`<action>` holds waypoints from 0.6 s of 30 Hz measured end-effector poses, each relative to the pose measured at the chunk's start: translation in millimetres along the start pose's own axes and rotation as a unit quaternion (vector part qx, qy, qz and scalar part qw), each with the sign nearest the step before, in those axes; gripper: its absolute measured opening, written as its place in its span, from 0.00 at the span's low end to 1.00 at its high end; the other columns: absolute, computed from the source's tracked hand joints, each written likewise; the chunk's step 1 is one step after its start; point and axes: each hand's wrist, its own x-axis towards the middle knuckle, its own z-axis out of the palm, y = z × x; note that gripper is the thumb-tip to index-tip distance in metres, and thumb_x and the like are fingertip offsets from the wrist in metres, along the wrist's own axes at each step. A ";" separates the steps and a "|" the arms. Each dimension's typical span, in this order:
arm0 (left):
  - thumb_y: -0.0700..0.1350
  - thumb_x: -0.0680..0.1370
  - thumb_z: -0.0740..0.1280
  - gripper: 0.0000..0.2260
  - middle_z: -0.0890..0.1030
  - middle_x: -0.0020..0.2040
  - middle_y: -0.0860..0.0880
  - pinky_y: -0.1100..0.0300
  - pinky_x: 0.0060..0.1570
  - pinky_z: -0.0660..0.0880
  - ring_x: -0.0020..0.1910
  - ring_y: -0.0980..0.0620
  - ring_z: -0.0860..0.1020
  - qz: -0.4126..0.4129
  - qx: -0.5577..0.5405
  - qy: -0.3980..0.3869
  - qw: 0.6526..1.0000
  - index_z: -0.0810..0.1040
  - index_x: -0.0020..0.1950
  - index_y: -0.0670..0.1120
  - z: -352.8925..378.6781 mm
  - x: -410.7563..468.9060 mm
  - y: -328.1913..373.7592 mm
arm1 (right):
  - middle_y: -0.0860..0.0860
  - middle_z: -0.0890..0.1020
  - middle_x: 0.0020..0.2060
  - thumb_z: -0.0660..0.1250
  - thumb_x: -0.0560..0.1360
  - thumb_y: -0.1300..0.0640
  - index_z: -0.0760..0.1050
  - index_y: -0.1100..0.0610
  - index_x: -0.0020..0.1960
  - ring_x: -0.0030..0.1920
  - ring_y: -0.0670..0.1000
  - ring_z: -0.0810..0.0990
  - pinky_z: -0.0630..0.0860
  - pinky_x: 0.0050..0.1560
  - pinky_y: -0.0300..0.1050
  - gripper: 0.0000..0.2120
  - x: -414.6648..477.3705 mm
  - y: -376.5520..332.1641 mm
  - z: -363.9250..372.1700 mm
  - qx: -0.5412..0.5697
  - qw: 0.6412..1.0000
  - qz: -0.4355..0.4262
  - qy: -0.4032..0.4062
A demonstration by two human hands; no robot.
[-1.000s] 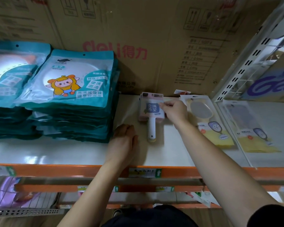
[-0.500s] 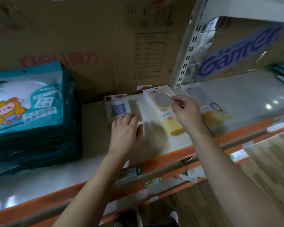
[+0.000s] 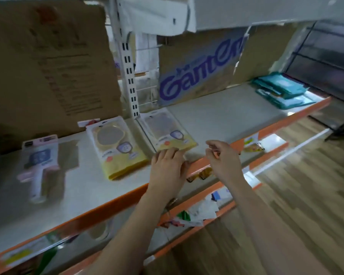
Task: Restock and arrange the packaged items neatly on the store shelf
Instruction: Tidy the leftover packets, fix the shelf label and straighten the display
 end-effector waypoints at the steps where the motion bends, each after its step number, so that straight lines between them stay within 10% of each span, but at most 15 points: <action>1: 0.52 0.81 0.57 0.17 0.73 0.67 0.49 0.50 0.67 0.60 0.67 0.47 0.69 0.000 -0.003 -0.002 1.000 0.71 0.69 0.50 6.8 7.2 15.3 | 0.54 0.82 0.54 0.66 0.77 0.59 0.79 0.57 0.60 0.53 0.51 0.80 0.72 0.54 0.40 0.12 1.8 10.6 -13.0 -0.005 1.000 0.000 0.002; 6: 0.52 0.81 0.57 0.17 0.73 0.67 0.49 0.51 0.67 0.59 0.67 0.46 0.69 0.015 -0.015 -0.022 1.000 0.71 0.69 0.49 34.7 38.1 72.4 | 0.55 0.83 0.55 0.66 0.78 0.58 0.79 0.59 0.60 0.56 0.54 0.79 0.73 0.60 0.49 0.12 11.1 54.8 -64.6 -0.020 1.000 0.008 0.015; 18: 0.49 0.79 0.61 0.14 0.78 0.60 0.48 0.53 0.60 0.63 0.59 0.46 0.75 0.036 -0.046 0.007 0.998 0.76 0.62 0.47 116.3 165.3 157.2 | 0.54 0.82 0.52 0.66 0.78 0.59 0.81 0.58 0.58 0.49 0.49 0.78 0.68 0.49 0.34 0.11 108.2 161.3 -129.7 -0.043 0.998 0.019 0.034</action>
